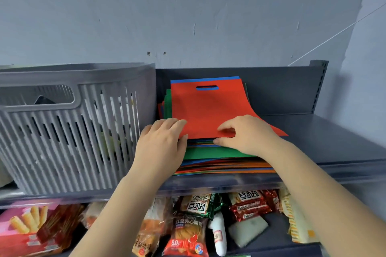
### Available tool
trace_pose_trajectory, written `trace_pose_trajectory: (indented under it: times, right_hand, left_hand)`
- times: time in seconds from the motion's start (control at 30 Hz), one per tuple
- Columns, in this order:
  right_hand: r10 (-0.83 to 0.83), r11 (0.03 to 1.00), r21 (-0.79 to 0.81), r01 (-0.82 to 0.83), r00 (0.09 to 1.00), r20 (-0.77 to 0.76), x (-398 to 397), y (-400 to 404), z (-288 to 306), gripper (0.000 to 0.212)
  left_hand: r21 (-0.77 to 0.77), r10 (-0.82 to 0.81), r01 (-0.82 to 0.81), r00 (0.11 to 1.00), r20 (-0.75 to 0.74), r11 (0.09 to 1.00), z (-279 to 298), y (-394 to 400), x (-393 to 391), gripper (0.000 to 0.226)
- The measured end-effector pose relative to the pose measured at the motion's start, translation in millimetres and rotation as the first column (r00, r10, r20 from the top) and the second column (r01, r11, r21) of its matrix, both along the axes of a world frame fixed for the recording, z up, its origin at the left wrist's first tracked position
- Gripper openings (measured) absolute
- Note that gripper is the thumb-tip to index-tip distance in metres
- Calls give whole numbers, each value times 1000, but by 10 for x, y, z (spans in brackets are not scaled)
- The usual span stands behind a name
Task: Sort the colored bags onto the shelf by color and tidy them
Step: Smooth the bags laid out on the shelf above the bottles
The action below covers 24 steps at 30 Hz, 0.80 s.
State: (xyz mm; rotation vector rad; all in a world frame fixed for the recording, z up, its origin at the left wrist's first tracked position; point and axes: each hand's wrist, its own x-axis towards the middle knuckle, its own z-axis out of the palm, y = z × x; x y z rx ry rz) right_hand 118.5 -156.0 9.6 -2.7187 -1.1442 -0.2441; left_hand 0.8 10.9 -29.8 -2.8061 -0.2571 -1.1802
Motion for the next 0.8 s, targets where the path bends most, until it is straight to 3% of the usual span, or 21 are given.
trace_pose_trajectory:
  times: [0.13,0.2,0.3,0.47,0.6,0.7,0.8]
  right_hand:
    - [43,991,128,-36,998,-47,64,-71,14,25]
    - [31,974,225,-18,998,-53,149,-102,9,41]
    - [-36,946,321,52,998,-57,273,-163,1,47]
    - [-129,884,447,139,990,-52,379,-292,15,48]
    - [-178,891,429,146,984,34,387,-395,-5,47]
    - [-191,914,380,144,978,89,337,-455,-8,45]
    - [-150,922,373,100,983,107,250,-517,-13,46]
  left_hand:
    - [-58,-49,52,997,55,997,7,10,-22,43]
    - [-75,-54,60,995,88,995,41,2,-30,45]
    - [-66,-32,38,995,91,997,83,-14,-7,48]
    - [-174,-62,31,982,-177,984,63,-46,190,57]
    - [-209,-94,29,947,-307,978,-42,-67,298,52]
    - [-243,-123,50,947,-296,969,-41,-68,251,62]
    - [-259,-191,124,949,-252,958,-23,-68,155,53]
